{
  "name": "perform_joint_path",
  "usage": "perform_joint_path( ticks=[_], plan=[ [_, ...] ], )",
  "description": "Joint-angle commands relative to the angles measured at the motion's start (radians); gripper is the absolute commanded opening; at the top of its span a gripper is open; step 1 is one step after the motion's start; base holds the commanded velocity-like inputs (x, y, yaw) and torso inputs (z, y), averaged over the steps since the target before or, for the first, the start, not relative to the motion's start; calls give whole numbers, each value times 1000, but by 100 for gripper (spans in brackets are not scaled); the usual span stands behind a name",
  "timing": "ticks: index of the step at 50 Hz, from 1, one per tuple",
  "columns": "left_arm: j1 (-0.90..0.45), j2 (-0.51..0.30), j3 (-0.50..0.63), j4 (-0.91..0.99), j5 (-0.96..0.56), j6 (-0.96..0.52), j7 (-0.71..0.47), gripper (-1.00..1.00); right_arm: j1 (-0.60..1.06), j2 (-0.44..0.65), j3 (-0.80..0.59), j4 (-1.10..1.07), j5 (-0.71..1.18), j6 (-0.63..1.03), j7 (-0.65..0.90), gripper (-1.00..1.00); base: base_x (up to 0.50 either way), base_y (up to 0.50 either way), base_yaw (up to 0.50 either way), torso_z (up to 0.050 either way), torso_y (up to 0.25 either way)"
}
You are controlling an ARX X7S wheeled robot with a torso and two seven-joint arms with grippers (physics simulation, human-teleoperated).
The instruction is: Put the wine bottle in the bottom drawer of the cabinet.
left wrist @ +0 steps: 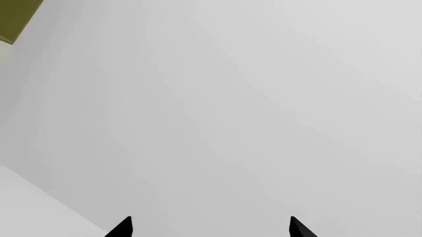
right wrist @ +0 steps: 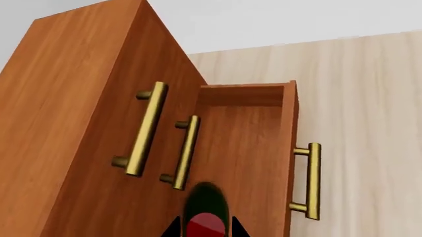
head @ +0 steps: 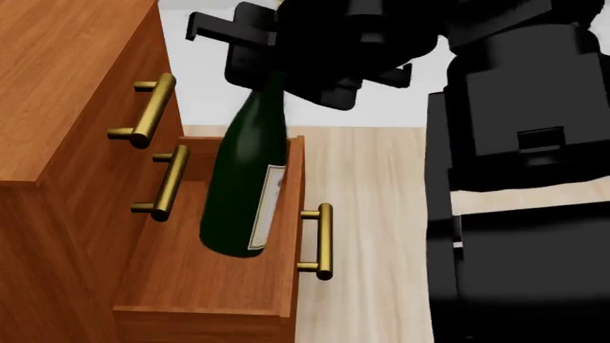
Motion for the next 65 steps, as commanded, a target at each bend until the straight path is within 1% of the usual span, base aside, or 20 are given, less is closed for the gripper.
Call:
perform_joint_path(
  ticks=[1,7,8,10,13,18,19,21,22,25,30,41,46,48,49,50,53,65],
  plan=[
    [9,5,1,31,-3,-19,-5,100,-2,-24,-88,16,79,-20,-56,-100,0,0,0,0,0],
    [-18,-25,4,31,-9,-57,-6,100,-7,-24,-313,16,316,-64,-51,-100,0,0,0,2,2],
    [-7,-10,2,6,-5,-16,0,100,-8,-24,-351,16,359,-71,-45,-100,0,0,0,0,0],
    [-13,-18,3,15,-7,-35,-3,100,-4,-24,-465,16,458,-96,-55,-100,0,0,0,0,0],
    [-7,-5,2,-29,-5,22,8,100,1,-23,-660,16,635,-142,-67,-100,0,0,0,0,0],
    [-9,-6,3,-40,4,25,5,100,26,-24,-1096,16,982,-231,-134,-100,0,0,0,0,0],
    [-10,-6,3,-37,8,20,2,100,30,-24,-1165,15,1039,-238,-151,-100,0,0,0,0,0],
    [-8,-5,3,-32,7,18,1,100,42,-24,-1271,3,1121,-262,-167,-100,0,0,0,0,0],
    [-15,-18,5,4,8,-32,-8,100,48,-24,-1310,-2,1154,-265,-178,-100,0,0,0,0,0],
    [-10,-7,4,-38,15,20,-2,100,64,-24,-1391,-18,1207,-284,-198,-100,0,0,0,0,-117],
    [-4,-1,4,-30,8,22,2,100,71,-24,-1434,-31,1237,-302,-203,-100,0,0,0,0,-213],
    [0,2,4,-18,8,17,-1,100,90,-24,-1440,-39,1233,-316,-201,-100,0,0,0,0,-174],
    [4,12,4,-53,25,56,-3,100,111,-24,-1428,-51,1218,-325,-211,-100,0,0,0,0,-147],
    [1,15,4,-91,13,100,12,100,118,-24,-1423,-65,1206,-332,-211,-100,0,0,0,0,-118],
    [-8,8,6,-100,20,95,9,100,121,-24,-1418,-68,1205,-325,-215,-100,0,0,0,0,-117],
    [-15,-12,7,-24,10,3,-4,100,125,-24,-1415,-73,1199,-337,-209,-100,0,0,0,0,-119],
    [-11,-5,6,-51,10,38,3,100,139,-24,-1406,-88,1187,-341,-212,-100,0,0,0,0,-118],
    [-9,-9,4,-40,-1,29,8,100,136,-24,-1387,-107,1183,-348,-192,-100,0,0,0,0,-118]
  ],
)
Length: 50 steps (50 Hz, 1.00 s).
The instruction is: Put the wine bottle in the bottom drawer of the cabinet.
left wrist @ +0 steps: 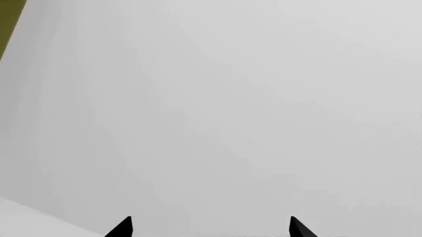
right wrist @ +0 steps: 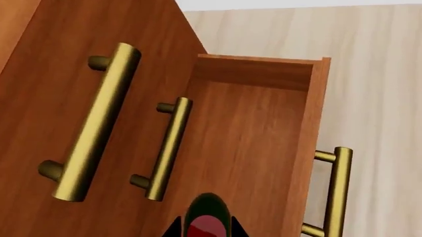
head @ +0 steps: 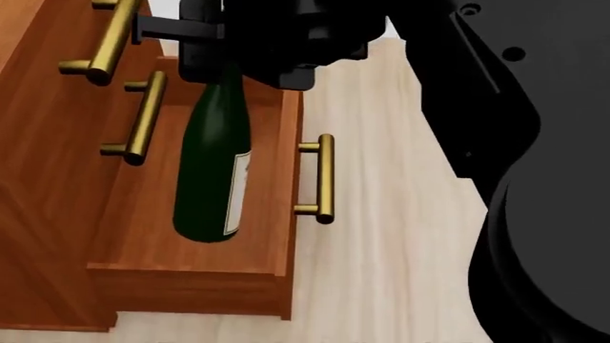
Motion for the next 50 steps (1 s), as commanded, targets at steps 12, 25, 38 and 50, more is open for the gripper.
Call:
perform_joint_path(
  ticks=[12,25,38,50],
  plan=[
    [0,-3,1,2,-6,0,3,100,-5,0,39,-22,-31,-25,-8,-100,0,0,0,0,-118],
    [2,0,2,11,-7,-5,2,100,-8,0,46,-32,-42,-31,-11,-100,0,0,0,0,-117],
    [-2,-4,1,-14,-12,16,10,100,-18,0,55,-53,-57,-45,-8,-100,0,0,0,0,-118],
    [-1,-4,1,-19,-15,21,13,100,-51,0,57,-53,-99,-62,-10,-100,0,0,0,0,-118]
  ],
)
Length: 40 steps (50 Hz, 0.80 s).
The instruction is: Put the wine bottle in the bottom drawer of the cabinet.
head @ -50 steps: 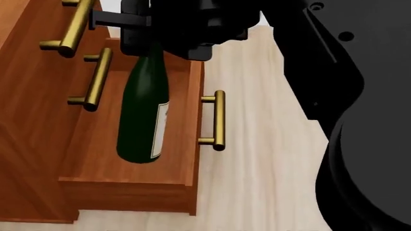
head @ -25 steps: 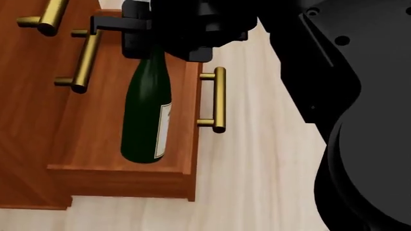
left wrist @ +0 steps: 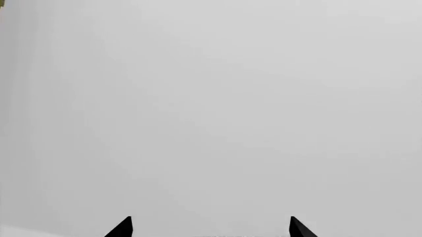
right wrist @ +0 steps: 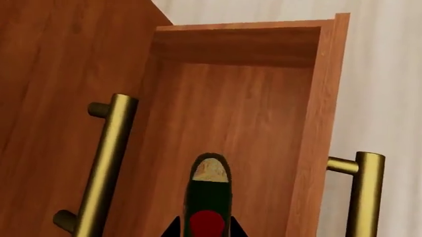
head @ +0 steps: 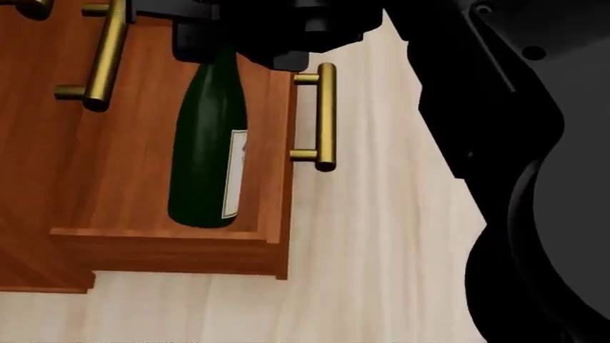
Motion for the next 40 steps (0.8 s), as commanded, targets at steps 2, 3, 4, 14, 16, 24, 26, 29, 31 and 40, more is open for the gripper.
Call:
perform_joint_path(
  ticks=[2,3,4,14,16,24,26,29,31,40],
  plan=[
    [1,1,-1,-13,-3,15,5,100,-51,-8,-44,-25,-4,-3,-3,-100,0,0,0,0,-116],
    [0,0,-1,-10,-6,12,6,100,-55,-8,-45,-22,-4,0,-6,-100,0,0,0,0,-115],
    [0,0,-1,-10,-5,12,5,100,-61,-8,-48,-24,-17,-3,-10,-100,0,0,0,0,-117],
    [3,0,-1,-6,-12,13,9,100,-120,-8,-40,-33,-64,-24,-10,-100,0,0,0,0,-116],
    [2,0,-1,-7,-11,12,9,100,-125,-8,-35,-39,-71,-27,-7,-100,0,0,0,0,-110],
    [2,0,0,-10,-13,16,11,100,-155,-8,-24,-64,-133,-47,-4,-100,0,0,0,0,-108],
    [2,0,0,-13,-11,19,10,100,-161,-8,-21,-67,-142,-46,-3,-100,0,0,0,0,-105],
    [3,0,0,-10,-12,17,11,100,-172,-8,-19,-66,-159,-51,3,-100,0,0,0,0,-107],
    [3,0,0,-10,-14,18,12,100,-178,-8,-18,-63,-166,-58,11,-100,0,0,2,0,-106],
    [10,4,0,15,-20,3,10,100,-210,-8,-18,-44,-203,-75,14,-100,3,3,5,0,-99]
  ],
)
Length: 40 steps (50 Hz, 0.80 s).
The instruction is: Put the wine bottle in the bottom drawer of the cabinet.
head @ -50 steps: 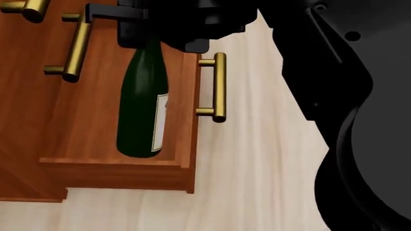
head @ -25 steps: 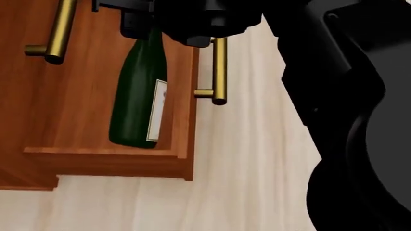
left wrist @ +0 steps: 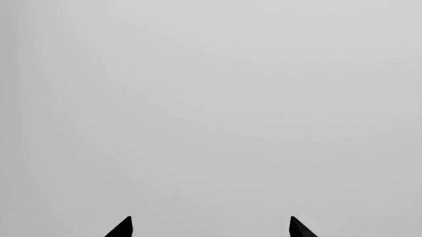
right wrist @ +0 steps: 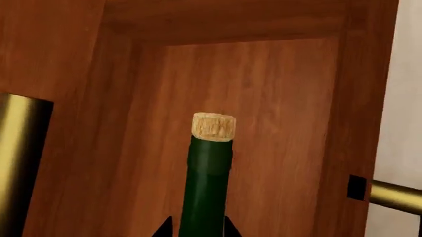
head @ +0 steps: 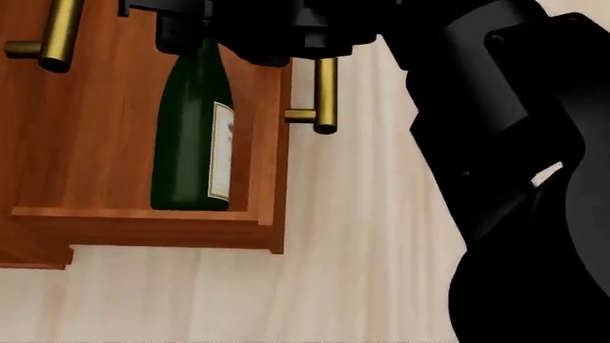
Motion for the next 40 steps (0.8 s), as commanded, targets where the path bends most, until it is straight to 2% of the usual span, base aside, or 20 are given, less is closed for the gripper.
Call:
perform_joint_path(
  ticks=[1,9,10,14,40],
  plan=[
    [6,3,0,23,-3,-15,-4,100,-141,-24,-220,-6,-20,-2,62,-100,10,4,7,0,0],
    [7,3,0,29,-10,-16,-1,100,-152,-24,-215,-16,-36,-3,60,-100,3,4,6,0,-12],
    [-2,-12,2,57,-9,-61,-12,100,-155,-24,-215,-16,-35,-1,62,-100,0,4,6,0,-16],
    [4,2,0,13,-11,-2,3,100,-168,-24,-215,-17,-41,-6,62,-100,6,4,7,0,-16],
    [1,-4,-2,-7,-3,5,1,100,-252,-24,-204,-46,-77,-34,65,-100,5,6,9,0,-21]
  ],
)
